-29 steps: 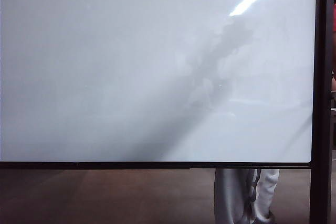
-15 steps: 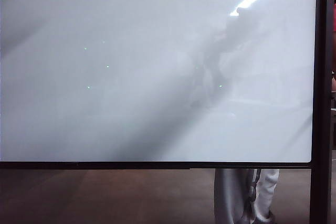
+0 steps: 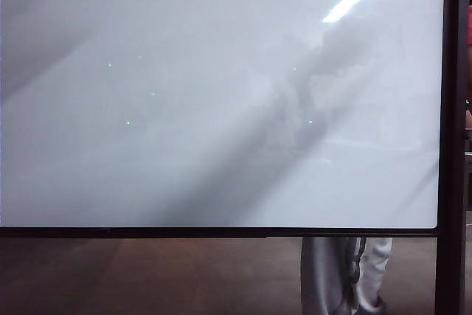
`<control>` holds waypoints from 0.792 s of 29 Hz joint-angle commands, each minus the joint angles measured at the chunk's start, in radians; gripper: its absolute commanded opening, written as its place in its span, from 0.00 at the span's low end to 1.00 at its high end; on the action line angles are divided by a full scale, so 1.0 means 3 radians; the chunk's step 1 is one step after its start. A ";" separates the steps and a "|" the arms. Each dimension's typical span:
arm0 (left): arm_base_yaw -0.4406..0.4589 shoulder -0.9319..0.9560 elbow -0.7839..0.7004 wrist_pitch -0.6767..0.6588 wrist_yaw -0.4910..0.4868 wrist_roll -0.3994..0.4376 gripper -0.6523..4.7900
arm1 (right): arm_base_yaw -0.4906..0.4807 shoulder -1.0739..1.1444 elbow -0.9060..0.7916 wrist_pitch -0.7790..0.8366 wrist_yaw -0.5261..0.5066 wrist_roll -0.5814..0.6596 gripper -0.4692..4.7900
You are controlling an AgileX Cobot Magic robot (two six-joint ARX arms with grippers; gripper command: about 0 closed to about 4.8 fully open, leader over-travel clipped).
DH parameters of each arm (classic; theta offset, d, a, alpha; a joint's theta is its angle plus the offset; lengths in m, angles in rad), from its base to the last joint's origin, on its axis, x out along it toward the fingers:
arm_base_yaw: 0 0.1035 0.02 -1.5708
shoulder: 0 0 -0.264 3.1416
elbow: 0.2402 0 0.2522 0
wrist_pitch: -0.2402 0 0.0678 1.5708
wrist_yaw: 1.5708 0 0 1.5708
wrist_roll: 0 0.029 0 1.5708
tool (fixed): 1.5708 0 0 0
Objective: Reach to the right to find the marker pen, pick it up, and write the number 2 on the whiteboard.
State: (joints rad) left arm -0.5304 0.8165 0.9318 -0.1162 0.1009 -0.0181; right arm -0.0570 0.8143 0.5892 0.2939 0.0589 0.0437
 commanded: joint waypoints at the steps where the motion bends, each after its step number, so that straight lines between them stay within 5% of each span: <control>1: 0.0005 -0.0006 0.0013 0.0045 -0.0181 0.0034 0.11 | -0.0126 0.0285 0.0008 0.0300 -0.0178 -0.0160 0.08; 6: 0.0005 -0.0006 0.0013 0.0128 -0.0187 0.0127 0.11 | -0.0295 0.0746 0.0000 0.0852 -0.0248 -0.0159 0.08; 13: 0.0005 -0.0006 0.0013 0.0432 -0.0186 0.0158 0.11 | -0.0683 0.1456 0.0000 0.1476 -0.1166 0.0053 0.08; 23: 0.0005 -0.0006 0.0013 0.0465 -0.0174 0.0149 0.11 | -0.0791 0.2396 0.0004 0.2218 -0.1244 0.0051 0.08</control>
State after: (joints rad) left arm -0.5304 0.8165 0.9318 0.0196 0.0444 0.0261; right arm -0.2943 1.5093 0.5877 0.9112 -0.3153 0.0570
